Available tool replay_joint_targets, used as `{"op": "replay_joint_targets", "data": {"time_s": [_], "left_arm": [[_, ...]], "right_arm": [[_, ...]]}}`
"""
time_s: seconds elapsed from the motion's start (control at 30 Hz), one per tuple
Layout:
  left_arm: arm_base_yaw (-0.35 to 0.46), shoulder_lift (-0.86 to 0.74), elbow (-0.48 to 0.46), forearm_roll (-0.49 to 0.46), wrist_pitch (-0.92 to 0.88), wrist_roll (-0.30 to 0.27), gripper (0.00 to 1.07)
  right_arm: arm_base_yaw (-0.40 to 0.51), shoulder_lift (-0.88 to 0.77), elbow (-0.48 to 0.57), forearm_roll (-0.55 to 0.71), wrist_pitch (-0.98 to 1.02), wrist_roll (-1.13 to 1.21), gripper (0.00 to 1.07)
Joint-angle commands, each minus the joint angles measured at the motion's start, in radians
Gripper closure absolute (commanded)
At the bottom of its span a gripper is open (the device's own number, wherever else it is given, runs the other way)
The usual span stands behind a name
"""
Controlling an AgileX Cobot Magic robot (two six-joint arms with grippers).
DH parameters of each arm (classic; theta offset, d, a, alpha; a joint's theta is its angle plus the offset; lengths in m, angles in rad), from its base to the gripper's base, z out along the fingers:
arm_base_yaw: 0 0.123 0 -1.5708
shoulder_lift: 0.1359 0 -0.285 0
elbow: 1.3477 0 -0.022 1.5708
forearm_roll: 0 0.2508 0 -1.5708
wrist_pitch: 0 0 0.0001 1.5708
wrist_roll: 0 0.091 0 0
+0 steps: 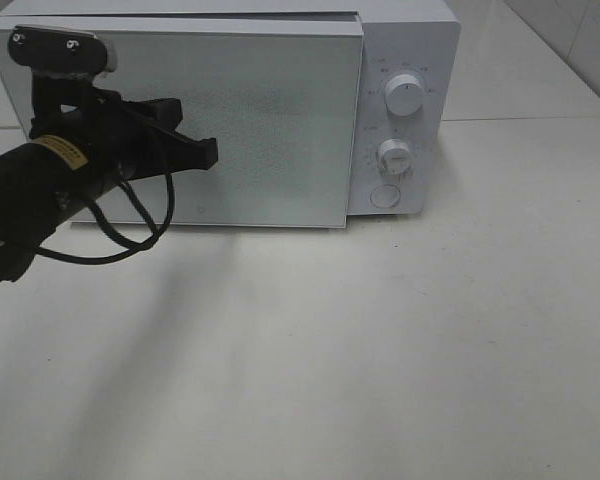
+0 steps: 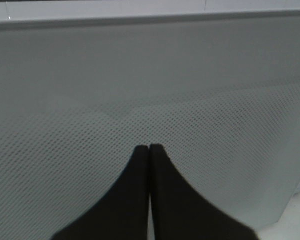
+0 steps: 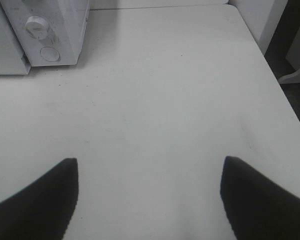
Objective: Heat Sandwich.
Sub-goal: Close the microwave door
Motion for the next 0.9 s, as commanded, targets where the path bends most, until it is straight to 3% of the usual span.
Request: {"op": "replay_joint_targets", "data": {"time_s": [0.03, 0.73, 0.83, 0.9], "left_arm": [[-0.019, 0.019, -0.043, -0.018, 0.005, 0.004, 1.07], [-0.071, 0.193, -0.353, -0.038, 0.121, 0.005, 1.07], [-0.07, 0.206, -0.373, -0.048, 0.122, 0.02, 1.07], [-0.066, 0.221, -0.401, -0.07, 0.128, 0.063, 1.07]], "right_arm": [[-0.007, -0.026, 0.002, -0.004, -0.01, -0.006, 0.32], [-0.007, -0.026, 0.002, -0.005, -0.01, -0.005, 0.32], [-0.007, -0.026, 0.002, -0.005, -0.01, -0.005, 0.32], [-0.007, -0.026, 0.002, -0.005, -0.01, -0.005, 0.32]]}}
